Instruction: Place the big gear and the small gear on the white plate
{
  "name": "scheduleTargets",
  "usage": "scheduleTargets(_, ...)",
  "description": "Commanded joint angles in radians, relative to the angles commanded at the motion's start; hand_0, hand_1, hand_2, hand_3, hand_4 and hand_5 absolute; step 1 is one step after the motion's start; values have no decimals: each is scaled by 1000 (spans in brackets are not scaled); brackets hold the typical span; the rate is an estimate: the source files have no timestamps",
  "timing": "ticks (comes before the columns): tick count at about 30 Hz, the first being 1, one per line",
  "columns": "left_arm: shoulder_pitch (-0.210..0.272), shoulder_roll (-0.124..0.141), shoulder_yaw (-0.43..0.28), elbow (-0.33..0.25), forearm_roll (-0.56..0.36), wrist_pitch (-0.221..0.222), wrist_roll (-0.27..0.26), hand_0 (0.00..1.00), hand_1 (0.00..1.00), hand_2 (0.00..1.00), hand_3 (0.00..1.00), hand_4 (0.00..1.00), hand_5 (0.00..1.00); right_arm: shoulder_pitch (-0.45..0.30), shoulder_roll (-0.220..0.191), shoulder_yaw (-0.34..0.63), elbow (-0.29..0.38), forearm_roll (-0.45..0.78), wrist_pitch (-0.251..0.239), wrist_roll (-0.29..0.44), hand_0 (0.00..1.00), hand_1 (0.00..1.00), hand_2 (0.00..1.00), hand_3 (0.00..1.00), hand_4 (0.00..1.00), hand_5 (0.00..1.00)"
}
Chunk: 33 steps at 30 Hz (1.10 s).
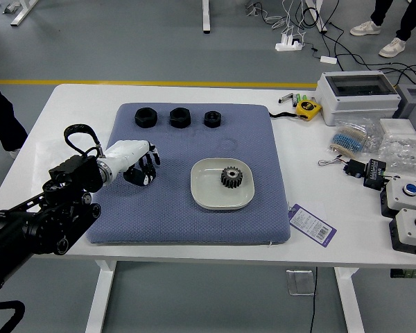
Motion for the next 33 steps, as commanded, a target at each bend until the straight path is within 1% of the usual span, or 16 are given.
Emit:
scheduleTargets(4,2,3,1,-3,-10,-2,-1,306,362,405,477,70,2,1,0,1,0,-3,0,-1,683,657,740,598,806,730)
scheduleTargets(5,2,3,1,-3,-11,-3,-1,294,304,353,420,30,2,1,0,1,0,-2,1,-1,682,657,739,598,806,730)
scheduleTargets(10,3,5,1,1,-14,-13,3,294,304,353,420,30,2,2,0,0,0,-2,1,-1,682,657,739,598,806,730)
scheduleTargets(11,4,5,1,-1,-14,-14,3,293,275,322,393,2,2,1,0,0,0,0,1,0,683,657,739,597,806,730)
scheduleTargets(16,4,7,-2,-23,-13,-13,3,293,275,322,393,2,2,2,0,0,0,0,1,0,683,657,739,597,806,730)
scheduleTargets(20,6,7,-4,-78,-18,-4,1,294,271,316,393,2,2,1,-1,0,0,0,1,0,683,657,739,598,806,730)
scheduleTargets(21,6,7,-3,-96,-20,-1,1,294,271,316,393,2,2,1,0,1,0,0,1,0,683,657,739,598,806,730)
scheduleTargets(22,6,6,0,-128,-27,6,0,294,271,316,393,2,2,1,-1,1,0,-1,1,0,683,657,739,598,806,730)
scheduleTargets(24,6,5,5,-165,-36,18,-3,296,266,316,395,2,2,2,-1,1,-1,-2,1,-1,683,657,739,597,806,730)
scheduleTargets(26,2,2,23,-212,-62,37,-11,296,266,316,395,2,2,2,-1,2,-1,-3,0,-1,683,657,739,597,806,730)
scheduleTargets(27,1,2,27,-222,-67,41,-13,296,266,316,395,2,2,2,-1,2,-1,-3,0,-1,683,657,739,597,806,730)
scheduleTargets(28,-3,0,50,-245,-84,51,-21,296,266,316,395,2,2,3,-1,3,0,-5,0,-2,683,657,739,597,806,730)
scheduleTargets(29,-8,-3,67,-257,-97,59,-28,299,270,323,404,67,2,4,-2,4,0,-7,0,-3,683,657,739,598,806,730)
scheduleTargets(31,-12,-7,88,-265,-109,68,-35,299,270,323,404,67,2,4,-2,5,0,-9,0,-3,683,657,739,598,806,730)
scheduleTargets(33,-21,-22,124,-265,-128,96,-52,299,270,323,404,67,2,6,-3,6,1,-12,0,-5,683,657,739,598,806,730)
